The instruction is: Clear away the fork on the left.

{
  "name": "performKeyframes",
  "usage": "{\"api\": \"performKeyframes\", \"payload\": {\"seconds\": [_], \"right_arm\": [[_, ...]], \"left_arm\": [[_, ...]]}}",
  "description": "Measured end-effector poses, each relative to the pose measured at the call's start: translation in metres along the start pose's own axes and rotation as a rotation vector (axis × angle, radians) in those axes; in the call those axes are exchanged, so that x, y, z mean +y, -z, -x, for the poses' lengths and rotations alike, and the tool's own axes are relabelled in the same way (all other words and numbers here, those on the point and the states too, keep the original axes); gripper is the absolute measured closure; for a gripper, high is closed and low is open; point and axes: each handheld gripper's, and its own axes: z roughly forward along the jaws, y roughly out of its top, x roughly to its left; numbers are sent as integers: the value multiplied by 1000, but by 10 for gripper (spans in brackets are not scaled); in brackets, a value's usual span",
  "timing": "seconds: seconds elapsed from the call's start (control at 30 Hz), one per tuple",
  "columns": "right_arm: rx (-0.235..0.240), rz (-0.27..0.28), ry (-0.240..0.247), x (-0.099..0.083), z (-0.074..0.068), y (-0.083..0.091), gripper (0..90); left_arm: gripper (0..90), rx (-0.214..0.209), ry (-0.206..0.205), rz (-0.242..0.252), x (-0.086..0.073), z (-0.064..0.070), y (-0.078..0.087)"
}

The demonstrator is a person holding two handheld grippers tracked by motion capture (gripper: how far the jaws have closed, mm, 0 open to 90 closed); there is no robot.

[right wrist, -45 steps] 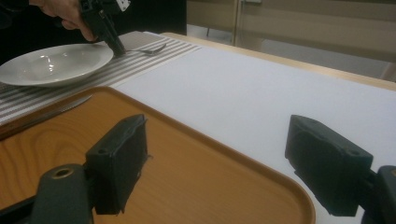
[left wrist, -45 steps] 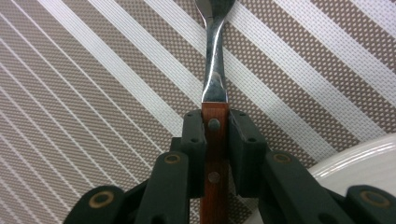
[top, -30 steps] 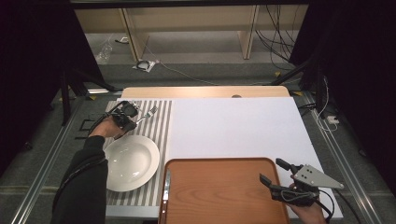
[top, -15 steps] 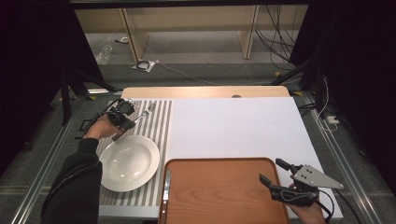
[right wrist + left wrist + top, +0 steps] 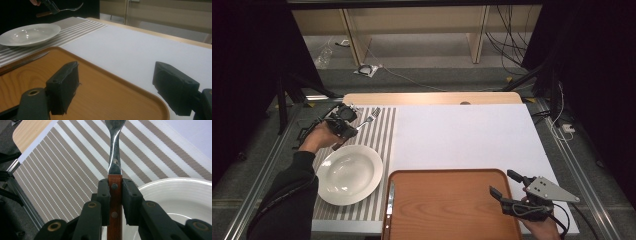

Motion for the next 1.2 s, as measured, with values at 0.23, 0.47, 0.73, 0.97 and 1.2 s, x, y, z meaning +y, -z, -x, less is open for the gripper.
{"api": "performKeyframes", "payload": {"seconds": [0.23, 0.47, 0.73, 0.97, 1.2], "right_arm": [[-3, -8, 0, 0, 0, 0, 219], [0, 1, -2, 0, 0, 0, 219], [0, 3, -6, 0, -1, 0, 219], [1, 3, -3, 0, -1, 0, 219], [1, 6, -2, 0, -1, 0, 219]], "left_arm": [[774, -20, 17, 26, 1, 18, 10], [774, -51, -3, 58, 4, 43, 18], [774, -84, -39, 90, 6, 68, 25], [774, -132, -65, 121, 0, 92, 31], [774, -166, -74, 157, -5, 114, 35]]}}
